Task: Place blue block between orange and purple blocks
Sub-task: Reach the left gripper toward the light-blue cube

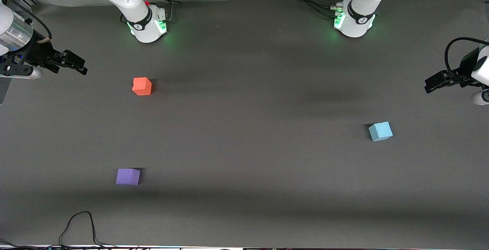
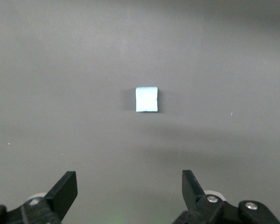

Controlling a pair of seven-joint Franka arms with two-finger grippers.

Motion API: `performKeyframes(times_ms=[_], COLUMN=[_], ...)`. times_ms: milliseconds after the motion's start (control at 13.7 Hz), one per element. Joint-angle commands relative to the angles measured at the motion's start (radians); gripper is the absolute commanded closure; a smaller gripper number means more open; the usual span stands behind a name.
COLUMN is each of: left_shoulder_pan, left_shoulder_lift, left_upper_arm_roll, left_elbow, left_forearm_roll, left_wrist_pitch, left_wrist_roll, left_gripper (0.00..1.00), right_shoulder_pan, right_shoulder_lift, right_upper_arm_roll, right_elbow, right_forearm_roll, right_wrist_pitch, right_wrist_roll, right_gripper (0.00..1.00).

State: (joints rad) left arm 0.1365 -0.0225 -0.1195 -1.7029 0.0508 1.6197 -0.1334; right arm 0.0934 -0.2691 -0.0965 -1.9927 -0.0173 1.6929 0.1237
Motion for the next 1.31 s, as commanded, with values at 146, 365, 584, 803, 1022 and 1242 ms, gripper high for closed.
performKeyframes(times_ms=[146, 365, 584, 803, 1022, 1242], left_shoulder_pan=[0.0, -0.002, -0.001, 0.008, 0.008, 0.02], left_shoulder_lift=[0.006, 0.0, 0.009, 0.065, 0.151, 0.297], left_upper_arm_roll=[0.001, -0.002, 0.0, 0.003, 0.001, 0.003], left_elbow=[0.055, 0.057, 0.054, -0.053, -0.095, -0.098], left_forearm_roll=[0.001, -0.006, -0.012, -0.011, -0.012, -0.012], left_wrist_pitch=[-0.092, -0.11, -0.086, 0.046, 0.175, 0.303], left_wrist_roll=[0.028, 0.035, 0.044, 0.046, 0.046, 0.047], left_gripper=[0.0, 0.0, 0.0, 0.0, 0.0, 0.0], right_shoulder_pan=[0.002, 0.002, 0.008, 0.009, 0.009, 0.009], right_shoulder_lift=[-0.013, -0.004, -0.008, -0.016, -0.018, -0.028], right_upper_arm_roll=[0.003, 0.003, 0.003, 0.003, 0.003, 0.003], right_elbow=[-0.021, -0.023, -0.057, -0.074, -0.101, -0.146], right_forearm_roll=[-0.007, -0.007, -0.007, -0.007, -0.007, -0.007], right_wrist_pitch=[0.013, 0.027, 0.048, 0.057, 0.08, 0.131], right_wrist_roll=[-0.006, -0.004, -0.004, -0.004, -0.004, -0.004], right_gripper=[0.0, 0.0, 0.0, 0.0, 0.0, 0.0])
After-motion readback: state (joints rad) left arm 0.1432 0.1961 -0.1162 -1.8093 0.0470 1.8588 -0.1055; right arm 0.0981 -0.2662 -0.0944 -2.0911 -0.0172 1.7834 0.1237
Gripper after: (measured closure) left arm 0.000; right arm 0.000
